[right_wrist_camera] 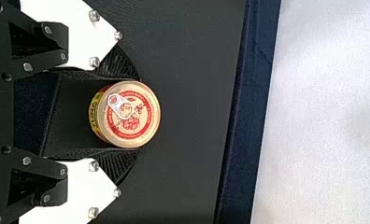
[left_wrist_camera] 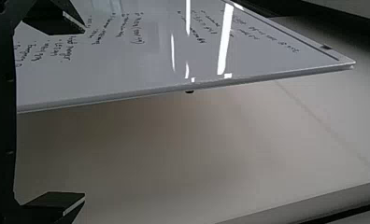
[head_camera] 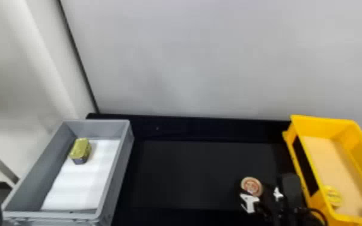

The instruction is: Pick up the round yellow can and place it in the yellow rectangular box

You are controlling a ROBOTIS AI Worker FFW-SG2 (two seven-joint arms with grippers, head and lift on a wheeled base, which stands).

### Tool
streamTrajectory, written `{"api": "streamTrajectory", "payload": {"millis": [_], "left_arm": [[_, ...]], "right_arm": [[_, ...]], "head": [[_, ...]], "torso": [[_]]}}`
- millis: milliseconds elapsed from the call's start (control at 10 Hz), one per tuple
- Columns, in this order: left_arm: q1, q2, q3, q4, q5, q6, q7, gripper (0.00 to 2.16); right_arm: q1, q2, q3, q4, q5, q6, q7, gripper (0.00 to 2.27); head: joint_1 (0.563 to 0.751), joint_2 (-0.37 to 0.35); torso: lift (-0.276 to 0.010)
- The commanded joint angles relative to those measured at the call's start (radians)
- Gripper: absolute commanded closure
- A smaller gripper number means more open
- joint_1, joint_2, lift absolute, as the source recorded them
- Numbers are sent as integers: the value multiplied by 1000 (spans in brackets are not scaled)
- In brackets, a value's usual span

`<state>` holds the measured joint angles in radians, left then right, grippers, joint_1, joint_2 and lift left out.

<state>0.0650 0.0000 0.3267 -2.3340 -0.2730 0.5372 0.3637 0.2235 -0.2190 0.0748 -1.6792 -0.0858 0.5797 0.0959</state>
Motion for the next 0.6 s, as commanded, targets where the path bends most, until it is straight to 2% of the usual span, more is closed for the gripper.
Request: {"api": "streamTrajectory", "payload": {"millis": [0, 500], "left_arm": [[-1, -3, 0, 1, 2, 2, 0, 30], [-1, -3, 0, 4, 2, 8, 0, 30]], "right_arm": [[5, 1, -1, -37, -2, 5, -1, 596], [50, -5, -56, -336, -3, 62, 7, 599]], "head": [[694, 14], [694, 14]], "torso": [[-66], [-66]]}}
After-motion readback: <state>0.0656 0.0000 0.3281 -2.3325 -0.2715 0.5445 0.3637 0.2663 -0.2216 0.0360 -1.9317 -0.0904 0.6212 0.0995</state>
